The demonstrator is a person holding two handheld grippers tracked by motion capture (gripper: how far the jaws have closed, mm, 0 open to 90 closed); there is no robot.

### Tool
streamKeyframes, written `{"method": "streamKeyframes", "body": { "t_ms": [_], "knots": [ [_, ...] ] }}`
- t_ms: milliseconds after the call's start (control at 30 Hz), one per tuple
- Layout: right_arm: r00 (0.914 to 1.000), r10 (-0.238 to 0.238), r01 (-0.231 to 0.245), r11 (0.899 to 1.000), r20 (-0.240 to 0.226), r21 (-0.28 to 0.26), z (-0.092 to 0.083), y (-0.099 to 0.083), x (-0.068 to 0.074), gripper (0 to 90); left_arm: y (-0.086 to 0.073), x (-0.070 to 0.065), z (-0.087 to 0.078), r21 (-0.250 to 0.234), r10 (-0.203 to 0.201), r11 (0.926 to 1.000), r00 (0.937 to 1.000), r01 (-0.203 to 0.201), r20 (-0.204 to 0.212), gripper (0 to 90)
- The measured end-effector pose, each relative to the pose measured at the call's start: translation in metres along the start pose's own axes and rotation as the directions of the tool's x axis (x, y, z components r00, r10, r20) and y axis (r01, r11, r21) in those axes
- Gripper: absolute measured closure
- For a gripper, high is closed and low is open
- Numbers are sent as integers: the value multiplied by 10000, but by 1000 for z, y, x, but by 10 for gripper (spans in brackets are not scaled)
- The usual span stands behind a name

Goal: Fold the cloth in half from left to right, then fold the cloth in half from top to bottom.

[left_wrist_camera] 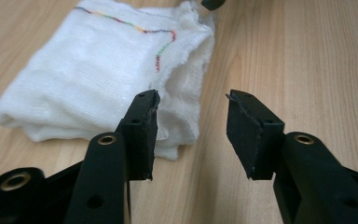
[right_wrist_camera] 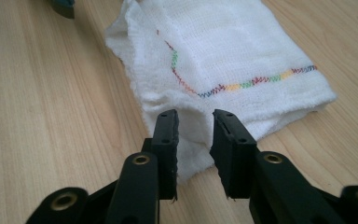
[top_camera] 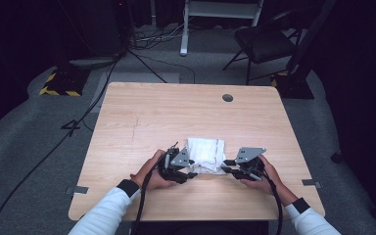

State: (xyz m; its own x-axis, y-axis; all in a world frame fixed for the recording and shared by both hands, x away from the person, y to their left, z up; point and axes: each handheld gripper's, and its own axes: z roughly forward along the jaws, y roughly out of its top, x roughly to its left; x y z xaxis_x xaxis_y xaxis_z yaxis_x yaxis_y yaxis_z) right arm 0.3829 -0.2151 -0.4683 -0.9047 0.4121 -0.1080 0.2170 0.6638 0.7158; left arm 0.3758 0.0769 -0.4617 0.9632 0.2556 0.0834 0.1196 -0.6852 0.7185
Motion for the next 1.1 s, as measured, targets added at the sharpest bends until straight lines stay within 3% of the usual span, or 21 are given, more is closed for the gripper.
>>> {"method": "streamKeyframes", "body": {
  "t_ms": [133,367,500,833,1100],
  "knots": [
    [9998,-37,38,9999,197,-95,-4,3,1,645,1,1,-6,-77,-249,9997,9993,247,-290,463],
    [9978,199,-181,9994,633,-288,-7,7,-4,485,0,3,-9,-10,-711,9975,9941,713,-820,296],
    [9958,276,-253,9993,876,-277,-8,8,-6,402,0,3,-15,-69,-780,9970,9909,777,-1096,257],
    [9938,-261,247,9996,1080,143,-11,15,-5,367,-3,5,-24,42,-788,9967,9785,810,-1904,225],
    [9930,-287,243,9989,1148,401,-17,10,-6,343,-14,3,-32,378,-803,9950,9646,927,-2512,199]
  ]
}}
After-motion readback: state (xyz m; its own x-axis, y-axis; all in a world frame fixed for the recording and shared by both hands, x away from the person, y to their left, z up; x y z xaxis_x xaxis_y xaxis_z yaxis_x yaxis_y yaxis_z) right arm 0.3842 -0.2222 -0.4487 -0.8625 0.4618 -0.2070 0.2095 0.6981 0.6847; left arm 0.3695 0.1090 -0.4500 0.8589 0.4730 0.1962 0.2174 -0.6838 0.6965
